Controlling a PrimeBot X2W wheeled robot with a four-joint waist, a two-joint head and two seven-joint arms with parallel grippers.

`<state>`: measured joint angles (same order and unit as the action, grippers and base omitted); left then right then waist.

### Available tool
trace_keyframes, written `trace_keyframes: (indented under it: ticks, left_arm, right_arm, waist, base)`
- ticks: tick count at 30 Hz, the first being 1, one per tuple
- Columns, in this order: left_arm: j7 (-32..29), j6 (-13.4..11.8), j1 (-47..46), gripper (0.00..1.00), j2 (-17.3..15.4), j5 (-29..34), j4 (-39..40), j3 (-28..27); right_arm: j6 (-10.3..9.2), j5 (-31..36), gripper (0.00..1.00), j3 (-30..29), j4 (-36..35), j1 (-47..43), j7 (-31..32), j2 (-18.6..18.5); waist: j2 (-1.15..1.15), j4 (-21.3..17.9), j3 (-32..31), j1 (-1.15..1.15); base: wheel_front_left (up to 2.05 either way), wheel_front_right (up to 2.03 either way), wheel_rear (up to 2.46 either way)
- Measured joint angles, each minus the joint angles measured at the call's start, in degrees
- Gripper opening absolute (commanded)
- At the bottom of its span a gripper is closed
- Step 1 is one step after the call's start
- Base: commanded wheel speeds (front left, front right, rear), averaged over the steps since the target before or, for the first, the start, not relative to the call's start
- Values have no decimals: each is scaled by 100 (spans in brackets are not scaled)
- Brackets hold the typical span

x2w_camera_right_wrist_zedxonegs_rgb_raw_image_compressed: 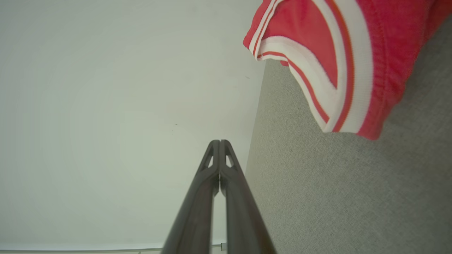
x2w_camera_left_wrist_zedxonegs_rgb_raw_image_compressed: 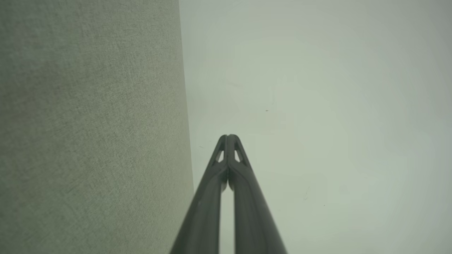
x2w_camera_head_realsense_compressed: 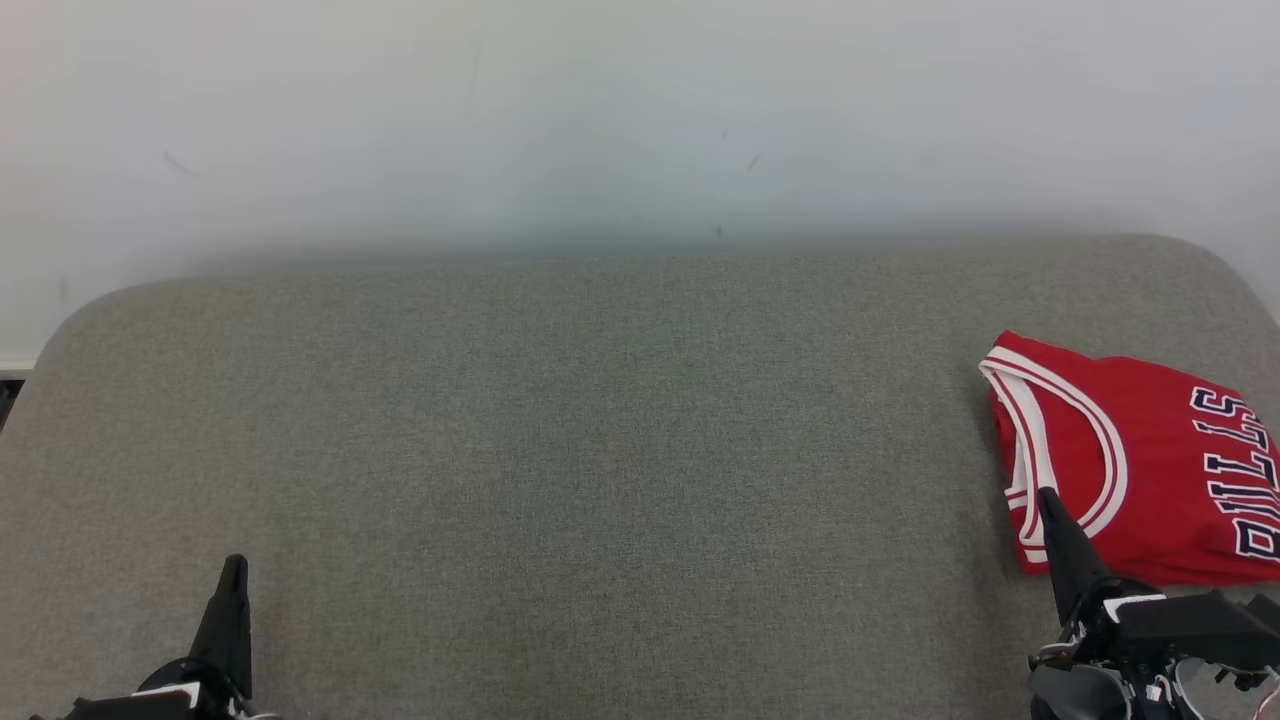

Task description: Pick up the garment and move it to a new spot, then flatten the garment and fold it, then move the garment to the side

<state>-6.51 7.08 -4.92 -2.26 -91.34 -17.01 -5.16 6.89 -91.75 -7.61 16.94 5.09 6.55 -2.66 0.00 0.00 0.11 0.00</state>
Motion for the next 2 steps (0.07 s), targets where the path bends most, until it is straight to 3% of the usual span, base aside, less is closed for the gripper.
trace_keyframes:
  ticks: [2]
  left_arm:
    - [0,0,-1,0,0,0,0,0]
  right_arm:
    - [0,0,0,0,0,0,0,0]
  waist:
    - [0,0,0,0]
  base:
    - [0,0,0]
